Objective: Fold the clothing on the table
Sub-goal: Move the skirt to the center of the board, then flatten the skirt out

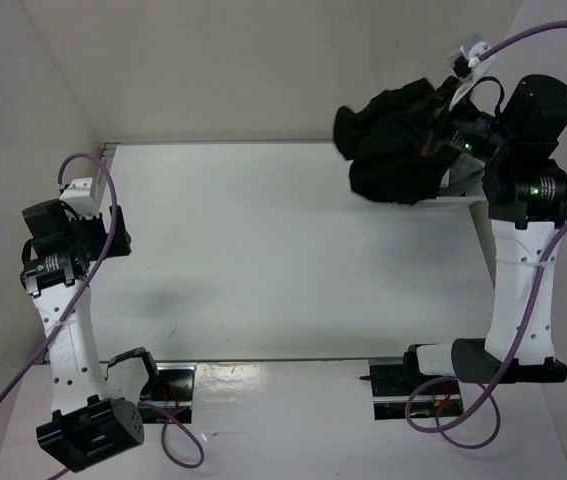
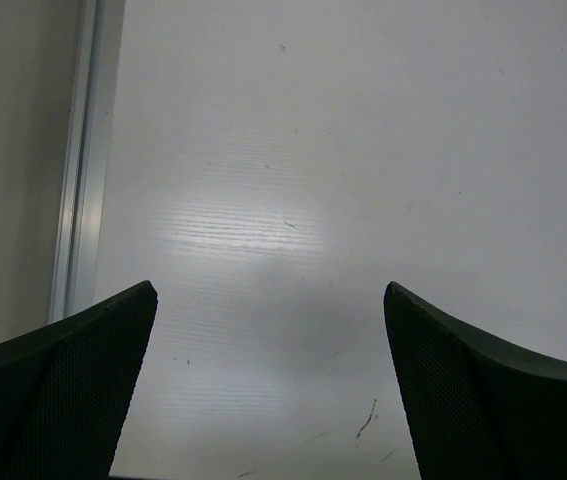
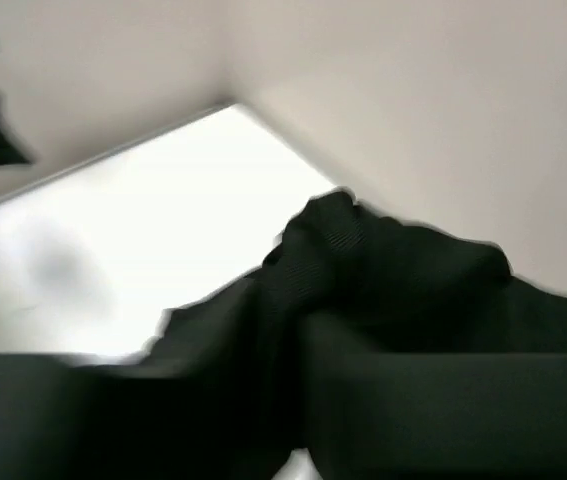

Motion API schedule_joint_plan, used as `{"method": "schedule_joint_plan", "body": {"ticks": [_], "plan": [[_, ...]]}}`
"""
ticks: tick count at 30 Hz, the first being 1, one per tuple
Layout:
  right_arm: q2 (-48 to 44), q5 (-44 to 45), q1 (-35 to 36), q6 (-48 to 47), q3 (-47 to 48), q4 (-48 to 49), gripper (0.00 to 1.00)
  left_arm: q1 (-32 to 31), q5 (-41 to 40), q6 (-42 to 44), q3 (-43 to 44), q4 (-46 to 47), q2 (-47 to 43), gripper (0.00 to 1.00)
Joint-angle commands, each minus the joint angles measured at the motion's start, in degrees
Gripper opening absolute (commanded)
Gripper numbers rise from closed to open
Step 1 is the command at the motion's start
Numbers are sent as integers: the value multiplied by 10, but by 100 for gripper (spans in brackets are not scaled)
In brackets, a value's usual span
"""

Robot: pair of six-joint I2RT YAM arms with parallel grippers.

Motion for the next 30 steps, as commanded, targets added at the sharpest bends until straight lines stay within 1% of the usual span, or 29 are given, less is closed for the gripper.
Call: {"method": "schedule_joint_plan", "body": {"ticks": [1, 2, 3, 4, 7, 8, 9, 10, 11, 12, 13, 14, 16, 17, 18, 20, 25, 29, 30], "plan": [[23, -147, 22, -28, -69, -57, 41, 5, 31, 15, -1, 7, -3, 100], [22, -124, 30, -47, -79, -72, 98, 5, 38, 15, -1, 2, -3, 100], [15, -95, 39, -77, -106, -82, 99, 5, 38, 15, -1, 2, -3, 100], [2, -27, 45, -85, -128, -77, 99, 10, 38, 20, -1, 2, -3, 100], [-22, 73, 45, -98, -221, -37, 99, 10, 43, 20, -1, -3, -15, 100], [-22, 151, 54, -98, -244, -26, 99, 10, 43, 20, -1, -3, -21, 100], [-28, 194, 62, -103, -283, -17, 99, 10, 43, 20, -7, -3, -26, 100], [-29, 237, 72, -103, -299, -12, 99, 10, 43, 20, -7, -3, -26, 100], [-22, 307, 93, -103, -317, -12, 99, 10, 48, 20, -7, -3, -26, 100], [-14, 320, 101, -109, -318, -21, 99, 10, 48, 20, -7, -3, -32, 100], [-4, 321, 107, -124, -318, -54, 99, 10, 48, 20, -7, -3, -32, 100], [14, 306, 125, -130, -318, -71, 99, 10, 48, 20, -7, -3, -32, 100], [29, 306, 160, -137, -318, -102, 99, 10, 54, 20, -7, -3, -37, 100], [36, 311, 209, -137, -325, -102, 99, 10, 54, 20, -12, -3, -37, 100], [44, 334, 234, -129, -333, -97, 99, 10, 54, 20, -12, -3, -37, 100], [55, 341, 288, -123, -353, -77, 99, 10, 48, 20, -12, 2, -42, 100], [109, 329, 326, -123, -353, -50, 99, 10, 34, 8, -17, 7, -47, 100], [152, 368, 363, -129, -353, -11, 99, 21, 29, 8, -22, 7, -53, 100], [166, 375, 369, -129, -358, 11, 99, 21, 29, 8, -22, 7, -53, 100]]}}
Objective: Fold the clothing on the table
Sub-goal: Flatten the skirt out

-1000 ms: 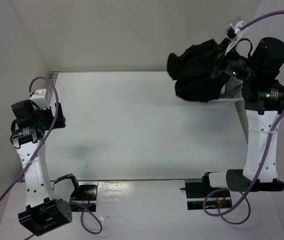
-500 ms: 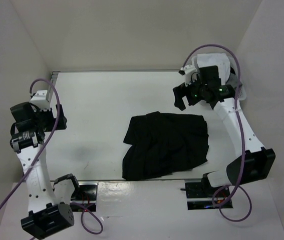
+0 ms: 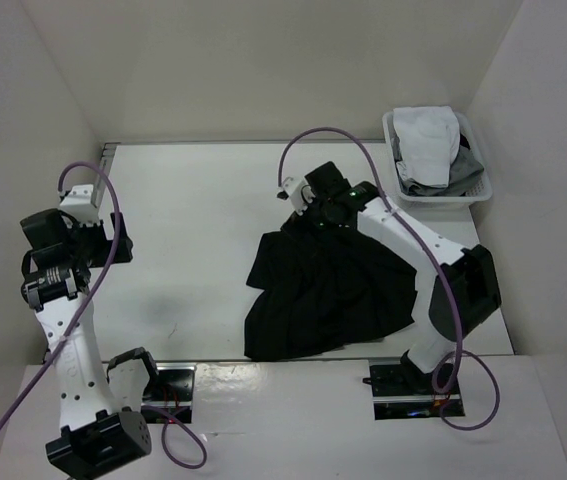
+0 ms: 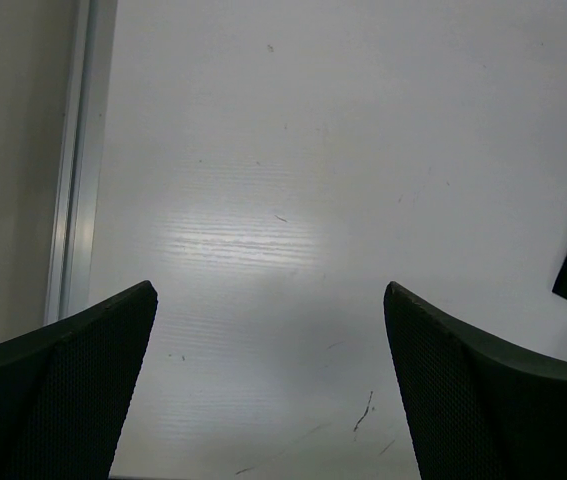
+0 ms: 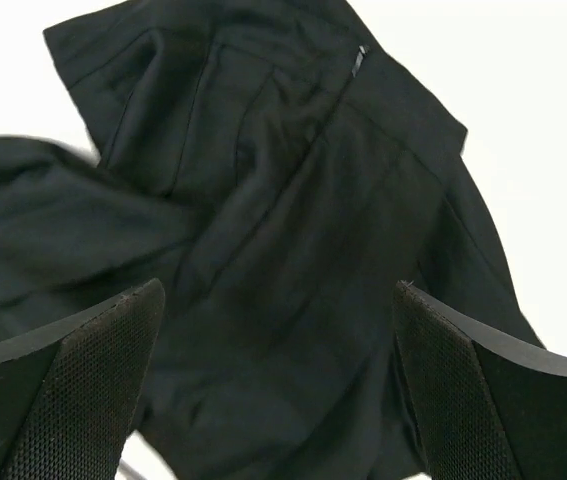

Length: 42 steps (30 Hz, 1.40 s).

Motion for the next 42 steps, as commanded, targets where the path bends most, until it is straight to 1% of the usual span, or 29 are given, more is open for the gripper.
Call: {"method": "schedule_joint_plan", "body": {"ticks": [1, 5, 8, 13, 14, 15, 24, 28, 31, 36, 42], "plan": [[27, 46, 23, -1, -12, 74, 99, 8, -1, -2, -4, 15, -12, 100], [60, 63, 23, 5, -26, 120, 99, 20, -1, -2, -4, 21, -17, 100], [91, 45, 23, 10, -19, 127, 92, 20, -1, -2, -4, 21, -17, 100], [124, 37, 23, 21, -5, 149, 84, 25, -7, -2, -4, 21, -17, 100], [125, 37, 23, 21, -5, 154, 79, 25, -7, -2, -4, 21, -17, 100], [131, 37, 23, 21, -5, 154, 78, 25, -7, -2, -4, 21, -17, 100], [171, 32, 23, 50, 29, 170, 77, 30, -7, -2, -4, 21, -17, 100], [196, 32, 18, 80, 51, 170, 77, 36, -7, -2, -4, 21, -17, 100], [208, 32, 18, 86, 51, 175, 77, 36, -7, -2, -4, 21, -17, 100], [219, 59, 11, 103, 56, 193, 74, 36, -7, -2, -4, 21, -17, 100], [224, 68, -7, 114, 61, 199, 74, 36, -1, -2, -4, 21, -17, 100]]}}
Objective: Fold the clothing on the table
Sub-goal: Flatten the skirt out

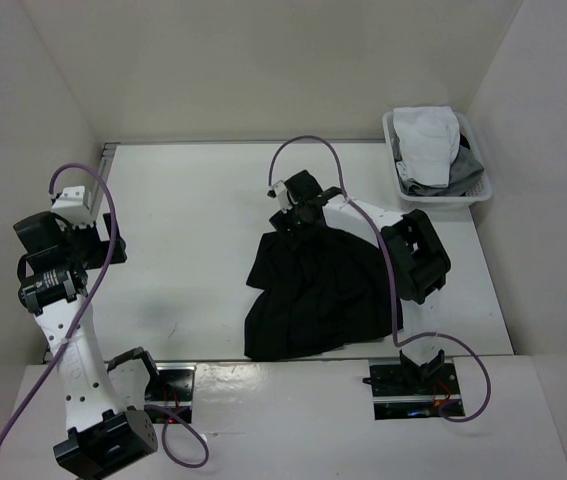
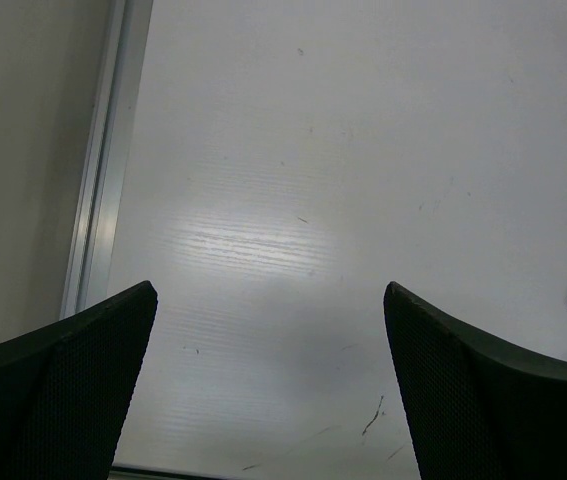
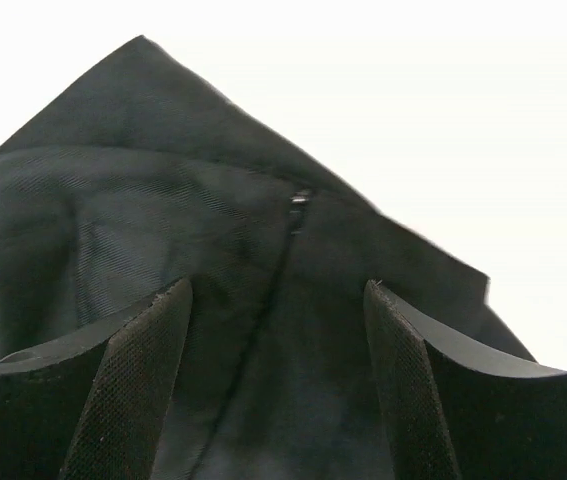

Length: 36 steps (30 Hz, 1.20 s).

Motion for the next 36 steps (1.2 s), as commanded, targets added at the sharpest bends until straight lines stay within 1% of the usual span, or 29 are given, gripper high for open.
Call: {"method": "schedule_joint_plan", "body": {"ticks": [1, 8, 13, 22, 29, 36], "plan": [[4, 15, -17, 17, 32, 31, 74, 4, 6, -2, -3, 20, -7, 100], [10, 13, -28, 17, 43, 31, 73, 4, 6, -2, -3, 20, -7, 100], [15, -13, -28, 17, 43, 14, 73, 4, 6, -2, -3, 20, -2, 100], [10, -18, -17, 17, 20, 14, 73, 4, 6, -2, -3, 20, -2, 100], [23, 4, 1, 17, 20, 14, 73, 4, 6, -2, -3, 20, -2, 100], [33, 23, 19, 17, 8, 19, 69, 4, 6, -2, -3, 20, -2, 100]]}}
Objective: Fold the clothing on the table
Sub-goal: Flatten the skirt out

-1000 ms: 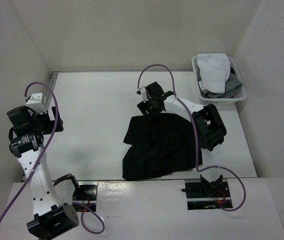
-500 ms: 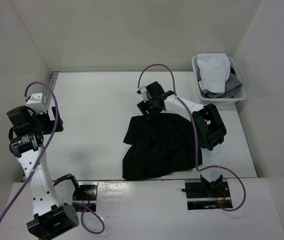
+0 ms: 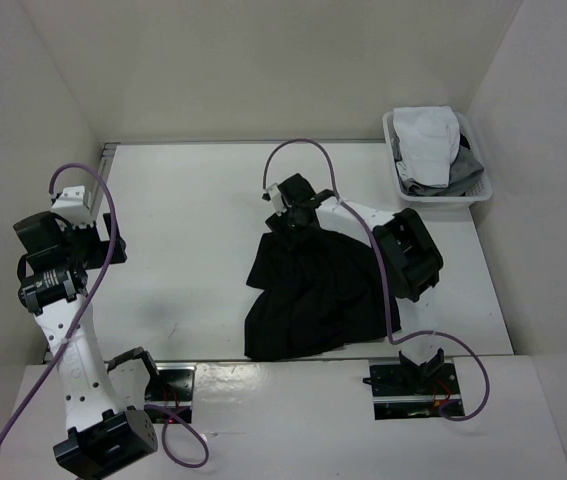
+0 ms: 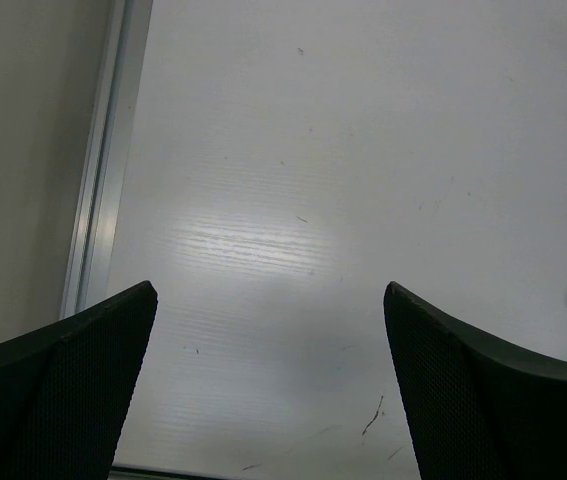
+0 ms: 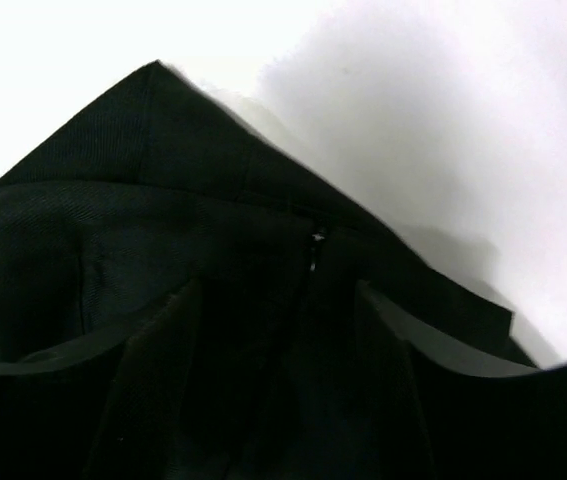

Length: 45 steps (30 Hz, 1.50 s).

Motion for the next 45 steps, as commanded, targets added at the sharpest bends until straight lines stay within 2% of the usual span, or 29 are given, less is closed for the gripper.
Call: {"method": "schedule_joint_plan", "body": {"ticks": [1, 3, 6, 7, 9, 10, 11, 16, 18, 21, 23, 26, 29, 32, 34, 35, 39, 41, 45], "plan": [[7, 15, 9, 5, -10, 10, 66, 4, 6, -2, -3, 20, -3, 100], [13, 21, 9, 5, -15, 10, 61, 4, 6, -2, -3, 20, -3, 100], [18, 27, 9, 5, -21, 15, 45, 4, 6, -2, -3, 20, -3, 100], [18, 32, 9, 5, -21, 15, 34, 4, 6, -2, -3, 20, -3, 100], [18, 39, 9, 5, -21, 15, 20, 4, 6, -2, -3, 20, -3, 100], [18, 46, 9, 5, -14, 9, 6, 4, 6, -2, -3, 20, -3, 100], [18, 46, 9, 5, -5, 9, 1, 4, 6, -2, -3, 20, -3, 100], [-48, 68, 9, -8, 32, -28, 0, 4, 6, -2, -3, 20, -3, 100], [-73, 68, 9, -13, 75, -62, 0, 4, 6, -2, -3, 20, -8, 100], [-119, 15, 9, -19, 165, -130, 0, 4, 6, -2, -3, 20, -8, 100], [-141, -74, 9, -34, 241, -166, 0, 4, 11, -2, -3, 20, -8, 100], [-154, -44, 39, -34, 300, -186, 0, 4, 11, -2, -3, 20, -13, 100], [-154, -89, 45, -51, 372, -225, 0, 4, 11, -2, -3, 20, -13, 100], [-146, -84, 78, -51, 418, -237, 0, 4, 11, -2, -3, 20, -18, 100], [-140, -119, 107, -68, 431, -247, 0, 4, 11, -2, -3, 20, -18, 100], [-132, -174, 118, -74, 444, -259, 0, 4, 11, -2, -3, 20, -18, 100], [-105, -284, 194, -108, 528, -300, 0, 9, 11, -2, -3, 20, -24, 100], [-98, -291, 233, -121, 556, -314, 0, 9, 11, -2, -3, 20, -24, 100], [-92, -362, 238, -148, 612, -352, 0, 22, 11, -2, -3, 20, -29, 100]]}}
